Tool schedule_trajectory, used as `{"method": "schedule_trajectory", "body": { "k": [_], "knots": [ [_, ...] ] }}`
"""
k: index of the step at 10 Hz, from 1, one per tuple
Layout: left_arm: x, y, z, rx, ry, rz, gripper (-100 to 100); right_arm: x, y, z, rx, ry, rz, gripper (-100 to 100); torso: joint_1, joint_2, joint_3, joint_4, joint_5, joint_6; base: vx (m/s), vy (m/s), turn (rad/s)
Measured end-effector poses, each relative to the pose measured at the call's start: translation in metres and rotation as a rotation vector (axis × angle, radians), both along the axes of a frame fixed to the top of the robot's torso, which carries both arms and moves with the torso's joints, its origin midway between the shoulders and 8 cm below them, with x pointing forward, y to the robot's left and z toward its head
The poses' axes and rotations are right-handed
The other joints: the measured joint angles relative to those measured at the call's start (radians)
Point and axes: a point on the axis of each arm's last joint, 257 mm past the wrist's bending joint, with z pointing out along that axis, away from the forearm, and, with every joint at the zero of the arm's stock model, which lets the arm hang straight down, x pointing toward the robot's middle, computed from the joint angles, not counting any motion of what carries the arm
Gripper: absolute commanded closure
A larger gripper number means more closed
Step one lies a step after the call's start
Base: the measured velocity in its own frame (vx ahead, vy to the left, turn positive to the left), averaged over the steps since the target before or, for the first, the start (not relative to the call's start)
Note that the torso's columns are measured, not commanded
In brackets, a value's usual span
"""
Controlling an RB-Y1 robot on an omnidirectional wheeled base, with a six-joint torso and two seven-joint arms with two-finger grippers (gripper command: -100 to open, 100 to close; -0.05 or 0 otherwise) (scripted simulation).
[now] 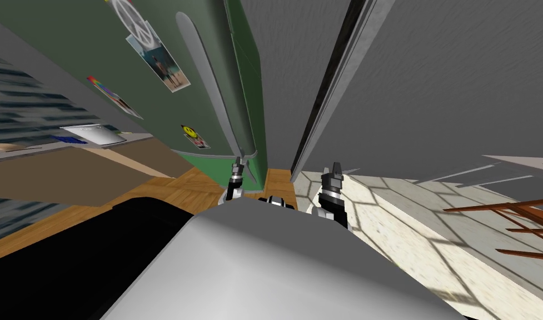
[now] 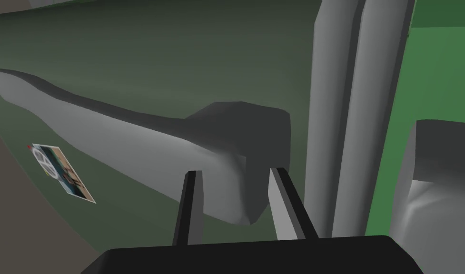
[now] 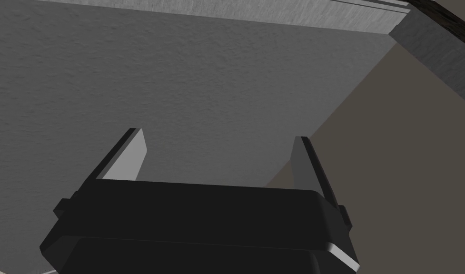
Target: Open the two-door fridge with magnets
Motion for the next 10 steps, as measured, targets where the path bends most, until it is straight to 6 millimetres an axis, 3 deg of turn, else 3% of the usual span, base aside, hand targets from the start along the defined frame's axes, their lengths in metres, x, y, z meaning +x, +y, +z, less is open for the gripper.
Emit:
{"method": "schedule_trajectory", "body": {
  "k": [4,7,9,10],
  "knots": [
    [-0.001,-0.027,0.001,0.0,0.017,-0.118,100,0.0,0.0,0.0,0.0,0.0,0.0,0,0.01,0.005,0.001,0.008,-0.002,-0.01,-0.369,0.186,-0.121],
    [-0.004,-0.043,0.002,-0.002,0.029,-0.2,100,0.0,0.0,0.0,0.0,0.0,0.0,0,0.004,0.0,-0.002,0.008,-0.005,-0.006,-0.362,0.178,-0.091],
    [-0.008,-0.056,0.003,-0.005,0.039,-0.257,100,0.0,0.0,0.0,0.0,0.0,0.0,0,0.003,0.0,-0.002,0.009,-0.005,-0.006,-0.231,0.138,-0.081],
    [-0.008,-0.058,-0.001,-0.008,0.049,-0.264,100,0.0,0.0,0.0,0.0,0.0,0.0,0,-0.003,-0.01,-0.007,0.005,-0.005,-0.005,-0.172,0.071,0.218]
  ]
}}
